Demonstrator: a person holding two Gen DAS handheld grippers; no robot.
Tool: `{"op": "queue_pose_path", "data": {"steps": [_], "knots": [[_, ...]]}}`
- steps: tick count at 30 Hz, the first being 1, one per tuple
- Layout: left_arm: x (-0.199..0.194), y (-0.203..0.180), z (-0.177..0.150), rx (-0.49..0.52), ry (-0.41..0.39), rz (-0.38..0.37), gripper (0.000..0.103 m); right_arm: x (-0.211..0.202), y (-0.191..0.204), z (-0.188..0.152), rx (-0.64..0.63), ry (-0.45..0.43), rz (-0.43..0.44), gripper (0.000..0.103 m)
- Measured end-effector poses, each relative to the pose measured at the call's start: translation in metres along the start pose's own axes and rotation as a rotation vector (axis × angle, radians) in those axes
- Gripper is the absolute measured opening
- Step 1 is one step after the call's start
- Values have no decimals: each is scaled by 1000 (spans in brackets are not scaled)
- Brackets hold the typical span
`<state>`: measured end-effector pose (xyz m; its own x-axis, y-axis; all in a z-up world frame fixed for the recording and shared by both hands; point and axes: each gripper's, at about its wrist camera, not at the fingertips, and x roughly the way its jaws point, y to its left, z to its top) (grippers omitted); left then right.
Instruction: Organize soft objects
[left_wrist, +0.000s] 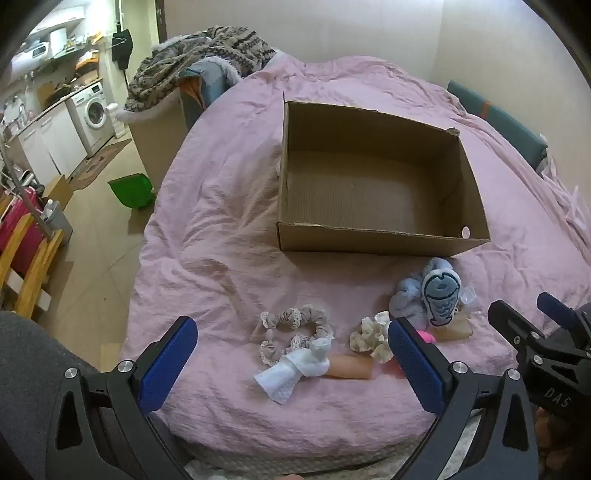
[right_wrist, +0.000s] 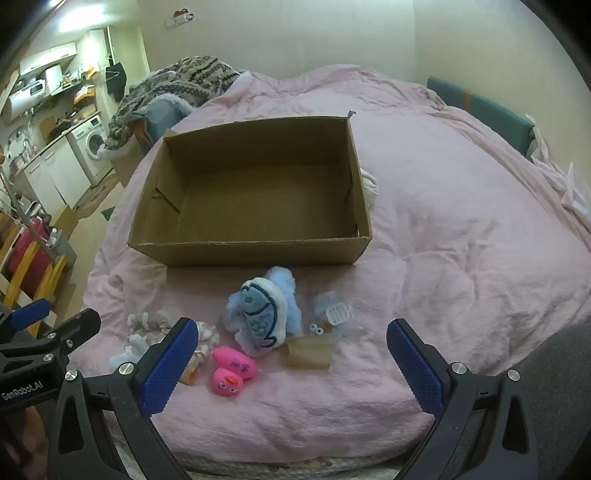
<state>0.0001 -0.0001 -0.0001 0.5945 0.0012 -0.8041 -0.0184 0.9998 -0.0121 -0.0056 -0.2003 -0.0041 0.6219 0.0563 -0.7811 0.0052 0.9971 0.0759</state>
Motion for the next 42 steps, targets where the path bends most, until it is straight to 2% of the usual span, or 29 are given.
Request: {"op": "queue_pose_path", "data": {"steps": [42], "knots": [[-1, 0, 0, -4, 8, -3, 103, 1, -1, 0, 12, 11, 8, 103]]}}
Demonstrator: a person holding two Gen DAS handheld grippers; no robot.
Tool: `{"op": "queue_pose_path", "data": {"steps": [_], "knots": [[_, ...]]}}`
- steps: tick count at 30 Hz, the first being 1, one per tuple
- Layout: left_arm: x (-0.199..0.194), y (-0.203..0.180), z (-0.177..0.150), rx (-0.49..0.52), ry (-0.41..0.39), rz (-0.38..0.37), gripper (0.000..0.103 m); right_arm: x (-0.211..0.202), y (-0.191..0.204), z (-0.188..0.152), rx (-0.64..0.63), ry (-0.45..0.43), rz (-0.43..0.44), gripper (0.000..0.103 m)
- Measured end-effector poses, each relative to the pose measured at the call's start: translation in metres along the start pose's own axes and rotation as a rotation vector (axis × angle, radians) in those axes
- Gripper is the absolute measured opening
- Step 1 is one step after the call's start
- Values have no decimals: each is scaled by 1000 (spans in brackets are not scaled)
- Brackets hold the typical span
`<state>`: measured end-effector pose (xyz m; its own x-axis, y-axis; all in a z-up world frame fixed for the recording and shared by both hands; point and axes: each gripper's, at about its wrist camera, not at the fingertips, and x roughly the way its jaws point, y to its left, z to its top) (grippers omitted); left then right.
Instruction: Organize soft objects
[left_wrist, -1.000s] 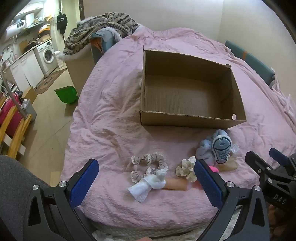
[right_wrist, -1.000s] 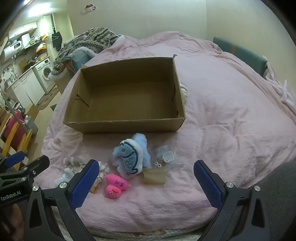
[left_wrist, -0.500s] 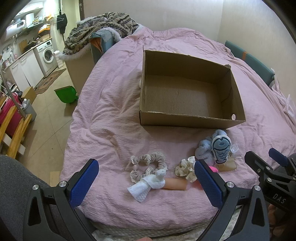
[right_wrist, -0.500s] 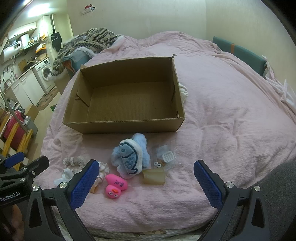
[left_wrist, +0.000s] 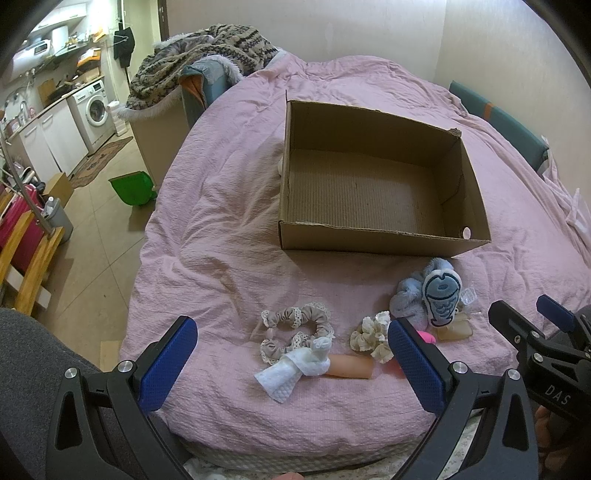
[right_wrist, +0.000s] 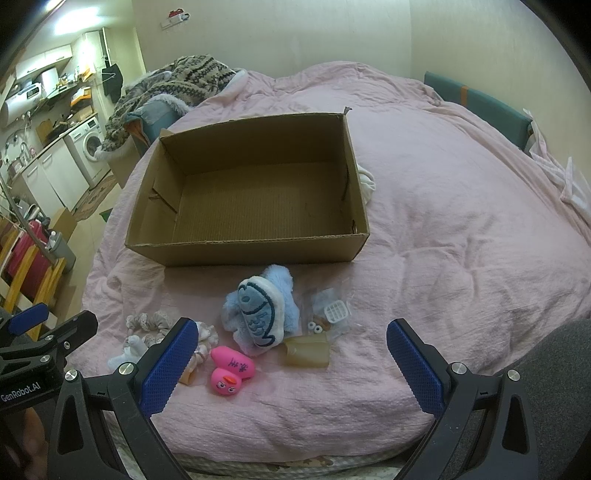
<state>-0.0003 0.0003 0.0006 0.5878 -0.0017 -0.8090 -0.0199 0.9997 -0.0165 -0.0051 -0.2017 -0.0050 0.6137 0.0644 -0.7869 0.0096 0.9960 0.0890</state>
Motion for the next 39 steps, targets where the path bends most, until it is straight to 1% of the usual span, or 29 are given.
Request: {"op": "queue_pose_path", "data": {"steps": [39], "knots": [[3, 2, 0, 1, 1, 1, 103, 0, 0, 0, 2, 2, 2, 103]]}}
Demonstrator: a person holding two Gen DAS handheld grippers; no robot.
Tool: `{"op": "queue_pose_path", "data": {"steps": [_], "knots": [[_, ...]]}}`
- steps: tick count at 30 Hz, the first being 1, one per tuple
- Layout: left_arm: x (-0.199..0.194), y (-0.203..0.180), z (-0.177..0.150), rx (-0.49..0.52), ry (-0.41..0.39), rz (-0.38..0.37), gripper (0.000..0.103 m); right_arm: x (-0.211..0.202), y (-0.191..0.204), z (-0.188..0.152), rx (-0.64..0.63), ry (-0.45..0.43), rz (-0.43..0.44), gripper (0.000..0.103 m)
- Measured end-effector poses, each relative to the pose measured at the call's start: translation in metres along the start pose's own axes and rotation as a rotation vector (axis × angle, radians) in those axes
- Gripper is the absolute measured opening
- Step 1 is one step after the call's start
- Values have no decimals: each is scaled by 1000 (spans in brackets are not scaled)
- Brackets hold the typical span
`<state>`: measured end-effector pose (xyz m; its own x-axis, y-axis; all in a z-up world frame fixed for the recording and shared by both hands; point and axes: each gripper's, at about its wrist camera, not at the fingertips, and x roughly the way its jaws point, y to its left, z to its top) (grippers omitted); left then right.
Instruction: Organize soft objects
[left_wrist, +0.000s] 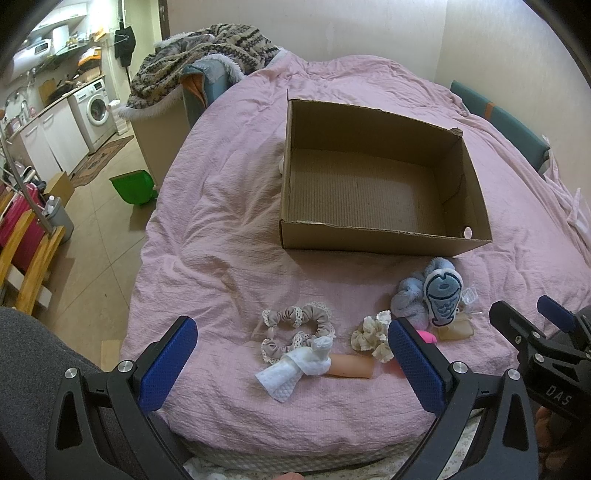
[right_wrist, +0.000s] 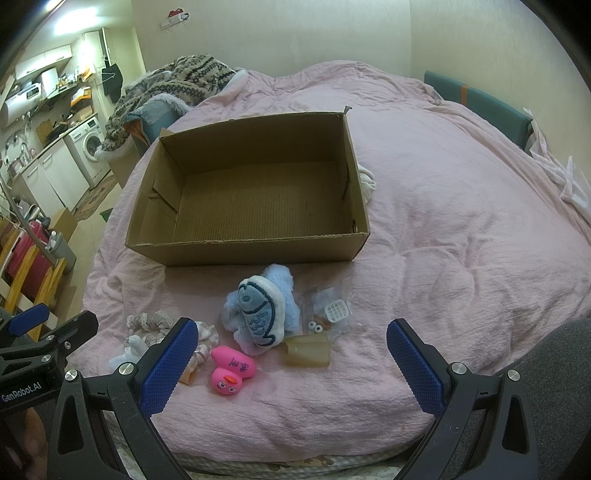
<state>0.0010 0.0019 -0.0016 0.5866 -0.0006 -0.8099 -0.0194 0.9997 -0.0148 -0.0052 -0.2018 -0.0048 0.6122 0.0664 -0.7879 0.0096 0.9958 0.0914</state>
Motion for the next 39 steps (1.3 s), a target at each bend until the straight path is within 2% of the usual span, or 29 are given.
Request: {"op": "queue_pose_path", "data": {"steps": [14, 19, 27, 34, 36, 39], "knots": [[1, 1, -2, 2, 5, 0, 103, 1, 1, 0, 1, 2, 0, 103], [7, 3, -3, -5, 41, 0, 103, 3, -5, 3, 25, 27, 18, 103], [25, 23, 22, -72, 177, -2, 103, 19, -24, 29, 75, 146, 112, 103], [61, 51, 31, -192, 385, -17, 103, 61, -39, 39, 134, 358, 175, 103], [73, 55, 26, -216, 439, -35, 101, 70, -39, 35, 134, 392, 190, 103], [91, 55, 17, -230, 517, -57, 90, 78, -44, 29, 162, 417, 207, 103]]}}
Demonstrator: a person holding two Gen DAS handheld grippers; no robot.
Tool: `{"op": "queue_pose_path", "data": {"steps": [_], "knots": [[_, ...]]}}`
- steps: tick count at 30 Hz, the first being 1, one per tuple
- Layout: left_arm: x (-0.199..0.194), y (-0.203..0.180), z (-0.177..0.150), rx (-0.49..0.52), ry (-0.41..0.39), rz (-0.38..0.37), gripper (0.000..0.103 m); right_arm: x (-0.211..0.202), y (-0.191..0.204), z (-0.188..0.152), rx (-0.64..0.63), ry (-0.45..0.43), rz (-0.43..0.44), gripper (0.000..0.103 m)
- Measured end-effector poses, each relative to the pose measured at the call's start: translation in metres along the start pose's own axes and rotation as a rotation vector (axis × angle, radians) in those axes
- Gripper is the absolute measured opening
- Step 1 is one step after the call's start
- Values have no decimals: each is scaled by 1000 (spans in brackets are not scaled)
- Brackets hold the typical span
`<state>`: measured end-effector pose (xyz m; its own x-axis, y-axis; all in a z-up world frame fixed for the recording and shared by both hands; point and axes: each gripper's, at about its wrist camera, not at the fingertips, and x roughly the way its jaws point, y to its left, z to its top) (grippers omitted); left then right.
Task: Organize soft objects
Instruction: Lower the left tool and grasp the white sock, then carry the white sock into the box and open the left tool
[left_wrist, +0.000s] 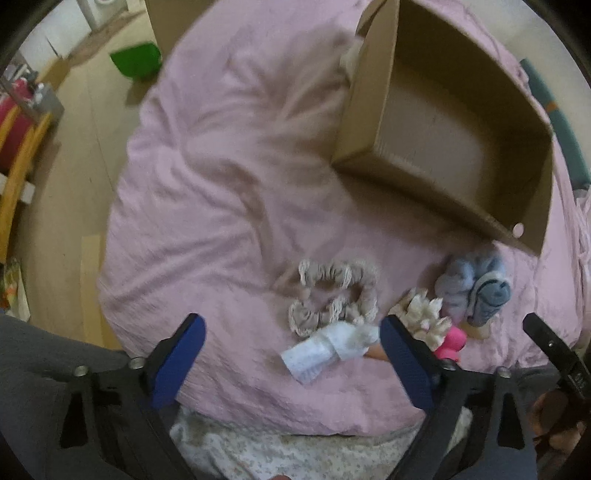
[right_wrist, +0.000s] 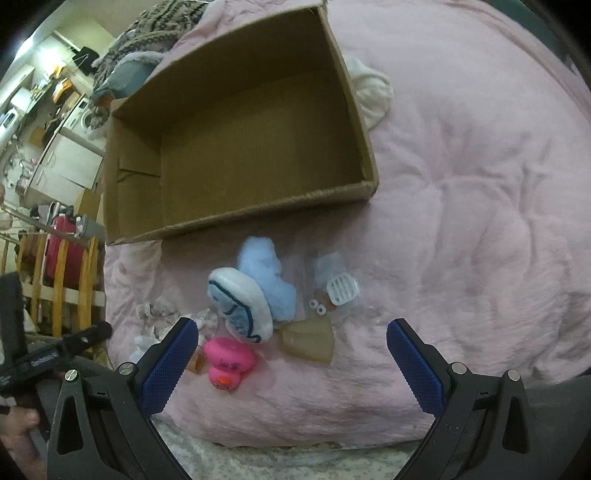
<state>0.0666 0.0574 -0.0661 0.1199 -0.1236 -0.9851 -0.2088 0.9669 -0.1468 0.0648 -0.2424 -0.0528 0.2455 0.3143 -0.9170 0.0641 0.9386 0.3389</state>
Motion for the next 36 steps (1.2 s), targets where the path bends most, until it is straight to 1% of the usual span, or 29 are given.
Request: {"op": "queue_pose_path", "data": {"steps": [2, 4, 6, 7, 8, 10, 12, 14, 17, 19, 23, 26, 27, 28, 30, 31, 32, 36], "knots": [[13, 1, -2, -14, 42, -19, 81, 4, -5, -1, 23, 14, 2, 103], [22, 0, -3, -30, 58, -37, 75, 6, -8, -1, 35, 15, 3, 103], [30, -2, -3, -38, 76, -54, 72, 6, -9, 0, 41, 6, 0, 103], [34, -4, -4, -42, 86, -65, 67, 7, -10, 1, 43, 3, -3, 103], [35, -7, -4, -40, 92, -70, 63, 7, -10, 0, 44, 1, -7, 103], [38, -16, -6, -17, 100, -73, 61, 9, -8, 0, 41, -2, -16, 103], [42, -23, -8, 5, 113, -68, 54, 9, -6, 1, 33, -6, -25, 103], [44, -28, -9, 15, 116, -77, 29, 9, -5, 4, 26, -6, -29, 103], [38, -31, -10, 23, 87, -65, 18, 10, -4, 5, 16, -6, -37, 103], [30, -33, -12, 40, 72, -64, 17, 11, -4, 5, 15, -6, -38, 103], [10, -32, -16, 55, 39, -89, 16, 11, -14, 5, 57, 7, -1, 103], [-15, -26, -17, 82, -29, -92, 16, 12, -25, 5, 108, 14, 19, 103], [-23, -25, -16, 91, -56, -87, 16, 13, -29, 5, 127, 22, 27, 92], [-28, -24, -15, 97, -75, -85, 16, 15, -33, 5, 146, 38, 35, 84], [-38, -20, -13, 114, -123, -64, 16, 24, -40, 4, 186, 88, 52, 66], [-39, -20, -11, 125, -144, -49, 16, 29, -42, 3, 199, 108, 59, 61], [-40, -19, -10, 131, -159, -36, 16, 32, -43, 3, 206, 125, 63, 52], [-31, -21, -7, 150, -196, -17, 16, 43, -36, 2, 170, 156, 39, 51]]}}
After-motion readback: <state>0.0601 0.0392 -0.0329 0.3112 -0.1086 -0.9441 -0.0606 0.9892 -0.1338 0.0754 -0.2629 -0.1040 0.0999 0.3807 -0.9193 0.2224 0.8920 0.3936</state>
